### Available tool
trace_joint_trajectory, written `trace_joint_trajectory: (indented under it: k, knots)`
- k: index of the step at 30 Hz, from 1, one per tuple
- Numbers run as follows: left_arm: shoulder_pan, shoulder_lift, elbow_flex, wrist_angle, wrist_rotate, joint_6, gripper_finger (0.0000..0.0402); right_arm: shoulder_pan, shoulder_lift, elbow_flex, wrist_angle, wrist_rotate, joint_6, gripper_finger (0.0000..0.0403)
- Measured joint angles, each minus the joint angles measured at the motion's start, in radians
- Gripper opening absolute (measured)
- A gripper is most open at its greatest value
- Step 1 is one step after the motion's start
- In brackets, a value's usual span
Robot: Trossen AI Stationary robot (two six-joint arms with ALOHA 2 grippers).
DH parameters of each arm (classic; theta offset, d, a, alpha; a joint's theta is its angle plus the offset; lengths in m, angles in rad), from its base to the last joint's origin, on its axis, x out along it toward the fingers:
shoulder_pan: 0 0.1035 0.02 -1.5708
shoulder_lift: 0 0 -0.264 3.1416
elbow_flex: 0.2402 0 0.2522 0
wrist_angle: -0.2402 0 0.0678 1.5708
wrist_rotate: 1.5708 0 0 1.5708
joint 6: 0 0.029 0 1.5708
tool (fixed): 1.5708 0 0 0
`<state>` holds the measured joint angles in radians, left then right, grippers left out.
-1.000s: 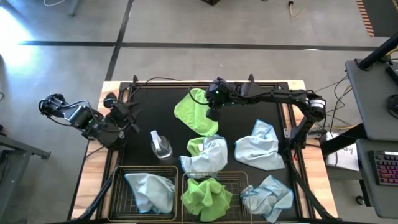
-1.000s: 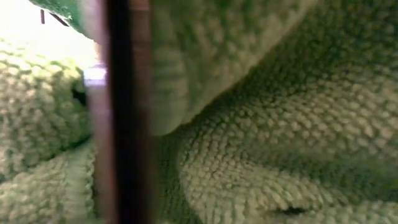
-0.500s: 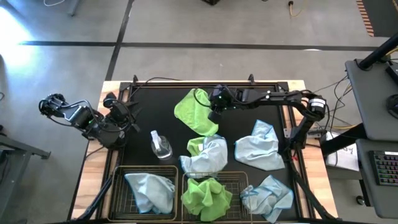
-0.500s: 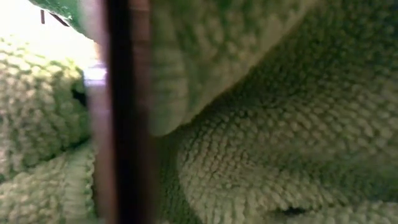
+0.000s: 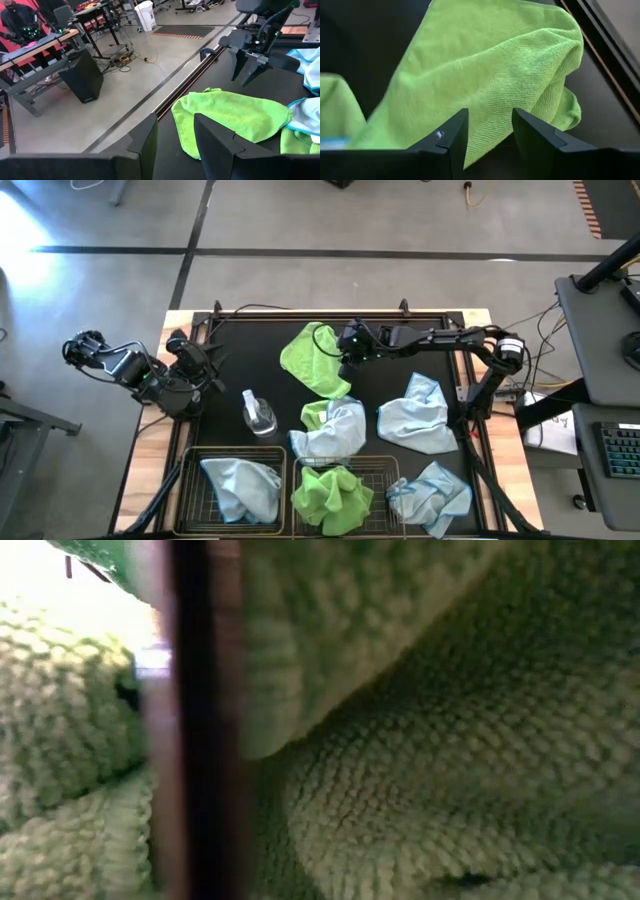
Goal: Sort microfiber towel by color & place in baskets
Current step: Put the green microfiber cloth into the right wire basket
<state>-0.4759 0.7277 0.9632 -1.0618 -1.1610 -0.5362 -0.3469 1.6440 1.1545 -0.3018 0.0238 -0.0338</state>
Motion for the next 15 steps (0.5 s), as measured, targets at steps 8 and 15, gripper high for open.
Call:
trace_joint_trajectory:
  k: [8, 15]
  knots:
    - [0.0, -0.001, -0.037, -0.001, 0.001, 0.0, 0.0113, 0.015, 0.0, -0.067, 0.005, 0.002, -0.279, 0.0149]
    - [0.0, -0.002, -0.042, 0.002, 0.001, -0.001, 0.0113, 0.015, 0.0, -0.089, 0.053, 0.002, -0.307, 0.0142]
